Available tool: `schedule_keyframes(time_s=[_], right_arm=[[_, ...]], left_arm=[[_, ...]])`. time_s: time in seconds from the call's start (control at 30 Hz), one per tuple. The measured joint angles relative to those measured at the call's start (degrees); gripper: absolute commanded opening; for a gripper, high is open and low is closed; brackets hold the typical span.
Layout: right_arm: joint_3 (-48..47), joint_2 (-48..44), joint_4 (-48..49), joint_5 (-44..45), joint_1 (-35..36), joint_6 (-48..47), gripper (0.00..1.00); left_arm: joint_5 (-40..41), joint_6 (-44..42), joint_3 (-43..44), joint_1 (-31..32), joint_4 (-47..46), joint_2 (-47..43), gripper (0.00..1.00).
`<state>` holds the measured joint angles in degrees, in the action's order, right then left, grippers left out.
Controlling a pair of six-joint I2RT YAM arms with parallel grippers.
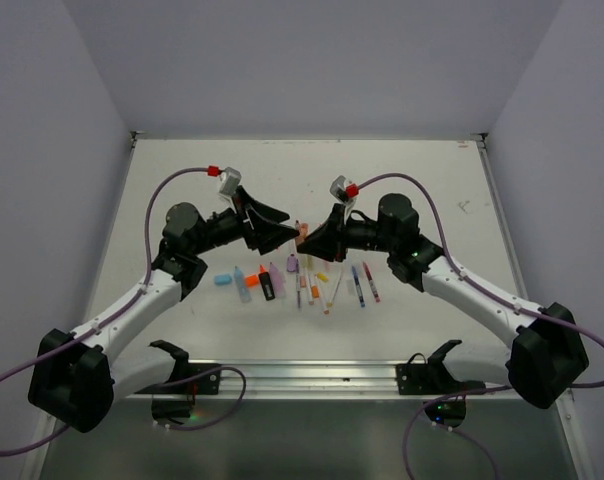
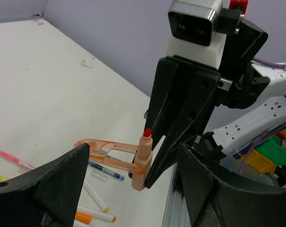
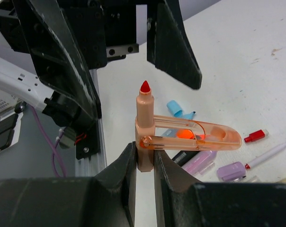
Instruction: Open the pen caps
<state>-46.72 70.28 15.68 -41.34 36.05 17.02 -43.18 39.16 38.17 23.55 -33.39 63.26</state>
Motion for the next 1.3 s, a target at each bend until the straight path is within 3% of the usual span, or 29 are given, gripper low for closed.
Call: schedule_keyframes(time_s=[0.27,0.57,0.83,0.97,1.17,1.3], right_arm=[[-1.3,2.5,0.5,-0.3,0.0,0.5,0.09],[-1.3,2.9,0.6,-0.4,0.0,1.0,0.09],[-1.3,4.2,1.2,-0.5,0.0,1.0,0.09],[-1.3,4.3,1.9,-0.9,0.0,1.4,0.25],[-0.7,4.1,2.0,-0.8,0.0,2.0,0.60],[1.4,2.6,0.5,0.1,0.0,1.1,0.72]], left_arm=[[-0.3,0.0,-1.2,1.1,-0.8,1.0,0.70],[-0.5,0.0,-1.2,2.0,-2.5,2.8,0.48],[-0.3,-0.4,-1.3,2.1,-2.7,3.1,0.22],[0.4,-0.9,-1.4,2.1,-2.8,3.1,0.10],[2.3,-2.7,-1.4,2.2,-1.1,2.3,0.05],[9.0,-6.6,-1.4,2.4,5.0,-0.6,0.03]])
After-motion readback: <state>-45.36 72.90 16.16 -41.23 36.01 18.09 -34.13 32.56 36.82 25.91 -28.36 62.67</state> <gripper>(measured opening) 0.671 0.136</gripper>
